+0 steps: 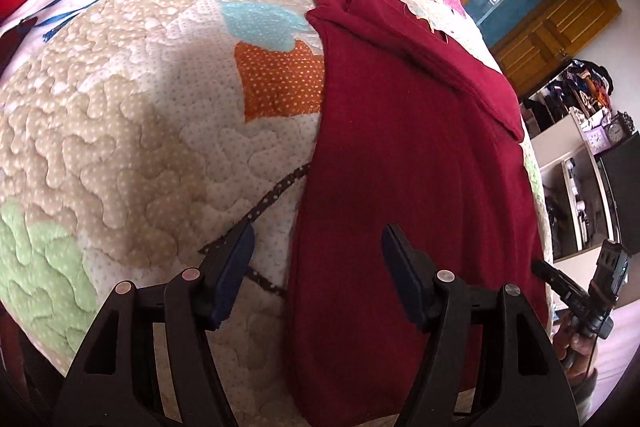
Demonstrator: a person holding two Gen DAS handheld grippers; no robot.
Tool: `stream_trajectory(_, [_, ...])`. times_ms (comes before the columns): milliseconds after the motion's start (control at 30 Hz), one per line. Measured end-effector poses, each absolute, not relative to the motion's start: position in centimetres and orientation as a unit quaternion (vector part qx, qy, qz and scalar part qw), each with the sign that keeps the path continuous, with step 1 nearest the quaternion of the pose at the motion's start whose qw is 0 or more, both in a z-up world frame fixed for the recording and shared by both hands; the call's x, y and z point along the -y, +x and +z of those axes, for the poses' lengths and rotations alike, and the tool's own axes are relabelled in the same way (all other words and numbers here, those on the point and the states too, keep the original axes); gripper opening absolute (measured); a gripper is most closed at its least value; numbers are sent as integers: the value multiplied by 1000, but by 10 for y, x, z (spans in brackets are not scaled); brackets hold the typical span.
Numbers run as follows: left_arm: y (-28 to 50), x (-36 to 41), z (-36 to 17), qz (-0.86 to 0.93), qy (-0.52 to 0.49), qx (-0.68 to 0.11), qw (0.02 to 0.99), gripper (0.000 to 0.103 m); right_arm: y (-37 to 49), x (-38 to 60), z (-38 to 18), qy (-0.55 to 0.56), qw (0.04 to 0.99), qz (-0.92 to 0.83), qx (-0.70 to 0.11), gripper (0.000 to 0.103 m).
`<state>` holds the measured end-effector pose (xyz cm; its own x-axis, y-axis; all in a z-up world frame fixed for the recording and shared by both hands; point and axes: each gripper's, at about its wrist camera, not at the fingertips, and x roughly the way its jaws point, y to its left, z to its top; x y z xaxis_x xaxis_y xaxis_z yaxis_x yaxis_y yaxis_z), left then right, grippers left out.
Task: Fold small clothes
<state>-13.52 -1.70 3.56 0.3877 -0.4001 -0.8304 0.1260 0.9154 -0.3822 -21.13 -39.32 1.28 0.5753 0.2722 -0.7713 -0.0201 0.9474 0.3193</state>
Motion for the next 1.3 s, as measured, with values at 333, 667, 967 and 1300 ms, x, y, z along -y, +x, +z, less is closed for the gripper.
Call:
stream_trajectory(333, [-167,8,32,-166,-158,-540,810,67,-230,408,19,165,877,80,-443,12])
stream_trajectory(667, [-196,4,29,-176,-163,-558,794,72,-267,416,5,254,841,162,-449,53])
stream_trajectory(967, [-204,16,22,-171,-153,-556,799,85,-267,398,-6,259,832,203,-447,56])
stream_trajectory(1300, [-206,29,24,-167,-86,-556,809,79,-266,396,-14,289,821,234,-434,56])
